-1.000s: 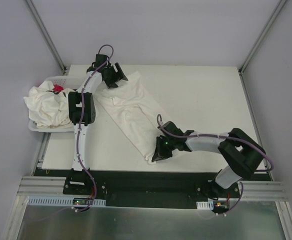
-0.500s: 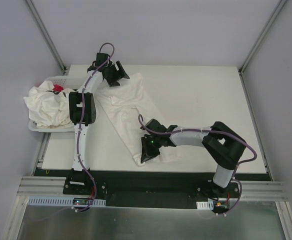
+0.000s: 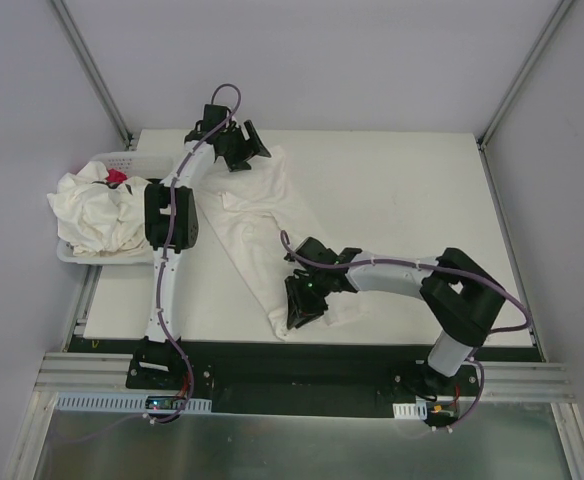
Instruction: Fold and stack the t-shirts
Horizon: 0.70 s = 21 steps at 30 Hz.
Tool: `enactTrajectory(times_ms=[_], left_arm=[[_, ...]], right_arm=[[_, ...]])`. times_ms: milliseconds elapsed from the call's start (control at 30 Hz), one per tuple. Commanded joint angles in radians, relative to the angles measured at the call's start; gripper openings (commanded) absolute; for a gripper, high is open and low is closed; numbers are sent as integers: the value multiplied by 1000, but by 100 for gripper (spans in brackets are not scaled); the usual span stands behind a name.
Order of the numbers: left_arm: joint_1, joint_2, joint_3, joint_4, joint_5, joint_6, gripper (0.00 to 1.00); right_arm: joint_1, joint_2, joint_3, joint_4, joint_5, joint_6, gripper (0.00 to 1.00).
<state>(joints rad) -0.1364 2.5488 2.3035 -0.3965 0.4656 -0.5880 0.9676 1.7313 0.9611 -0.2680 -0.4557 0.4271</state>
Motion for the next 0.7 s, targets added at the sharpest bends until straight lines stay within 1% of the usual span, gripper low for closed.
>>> enactTrajectory(times_ms=[0,67,133,167,267,300,367,400,433,467,500,533,567,600,633,667], left_arm=[[6,-22,14,19,11,4,77],[8,-33,8,19,10,7,77],[8,-51,-9,19,4,16,77],[8,-61,-18,19,1,20,77],[6,-116,-68,19,-21,40,77],[6,-131,-96,19,-27,59,77],[6,-194,-133,19,-57,89,77],[6,-217,-175,19,-68,100,77],[6,-266,-199,19,-94,109,78],[6,-289,-219,19,-103,122,78],[6,-336,-260,19,-113,143,78],[6,-360,-280,19,-137,154,79],[6,-381,-298,18,-145,175,79],[6,-422,-331,21,-156,181,79],[6,-441,-348,19,-162,188,79],[6,-461,-364,19,-177,198,79]], right_arm=[[2,-131,63,-148,72,-33,32],[-3,-197,76,-192,115,-40,37],[-35,-242,79,-195,141,-59,38],[-52,-272,77,-195,172,-66,39],[-163,-265,91,-157,186,-116,44],[-234,-248,102,-142,175,-129,45],[-302,-190,169,-111,152,-174,45],[-361,-115,204,-102,146,-186,45],[-389,-78,240,-93,129,-198,45],[-412,-40,322,-83,118,-212,46],[-450,50,364,-80,115,-221,46],[-466,92,408,-77,106,-231,46],[-481,144,515,-85,91,-240,47],[-507,187,566,-88,83,-246,47],[-521,285,634,-102,75,-254,47],[-532,333,751,-144,63,-258,47]])
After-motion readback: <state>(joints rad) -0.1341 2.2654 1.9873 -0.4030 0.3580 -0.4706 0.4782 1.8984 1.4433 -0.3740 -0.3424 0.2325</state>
